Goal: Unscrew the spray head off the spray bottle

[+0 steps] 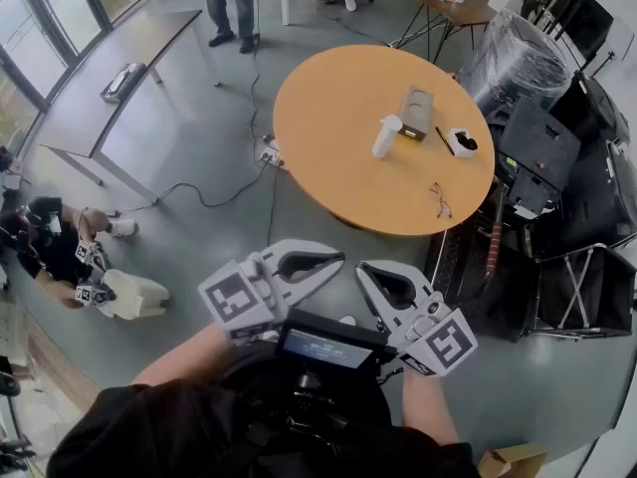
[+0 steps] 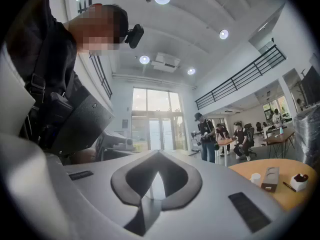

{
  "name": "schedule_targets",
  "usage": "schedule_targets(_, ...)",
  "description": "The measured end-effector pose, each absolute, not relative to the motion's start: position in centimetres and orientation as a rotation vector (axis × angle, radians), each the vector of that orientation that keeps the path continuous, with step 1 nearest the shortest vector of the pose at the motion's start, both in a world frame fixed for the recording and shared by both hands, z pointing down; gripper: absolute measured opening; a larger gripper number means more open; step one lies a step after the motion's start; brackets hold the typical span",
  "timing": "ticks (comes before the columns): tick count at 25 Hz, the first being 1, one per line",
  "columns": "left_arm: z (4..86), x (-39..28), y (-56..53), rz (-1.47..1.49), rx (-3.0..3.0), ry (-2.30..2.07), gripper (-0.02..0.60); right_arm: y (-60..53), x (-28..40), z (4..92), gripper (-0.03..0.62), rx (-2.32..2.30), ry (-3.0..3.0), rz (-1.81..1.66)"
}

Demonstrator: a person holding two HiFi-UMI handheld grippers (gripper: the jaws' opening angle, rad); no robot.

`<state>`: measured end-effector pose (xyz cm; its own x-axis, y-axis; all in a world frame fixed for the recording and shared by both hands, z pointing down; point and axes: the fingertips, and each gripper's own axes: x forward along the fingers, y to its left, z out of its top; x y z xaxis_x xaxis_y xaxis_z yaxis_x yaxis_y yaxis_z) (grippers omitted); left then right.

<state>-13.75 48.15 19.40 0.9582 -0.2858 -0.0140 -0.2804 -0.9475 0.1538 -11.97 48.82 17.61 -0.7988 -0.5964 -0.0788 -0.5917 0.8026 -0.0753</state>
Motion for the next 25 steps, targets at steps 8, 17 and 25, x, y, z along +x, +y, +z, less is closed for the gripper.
schedule_targets(8, 19.8, -6.0, 45.0, -0.053, 2.948, -0.505, 0.026, 45.4, -4.1, 18.4, 0.018, -0.917, 2.926, -0.094)
schedule_targets(17, 20.7, -0.7, 41.8, -0.045, 2.952, -0.544, 0.026, 41.8, 1.2, 19.8, 0.018, -0.899, 2.948, -0.174)
schedule_targets(25, 22.8, -0.7, 34.2, -0.003, 2.922, -0.497, 0.026, 34.8, 1.9, 21.6, 0.018, -0.966, 2.937, -0.217)
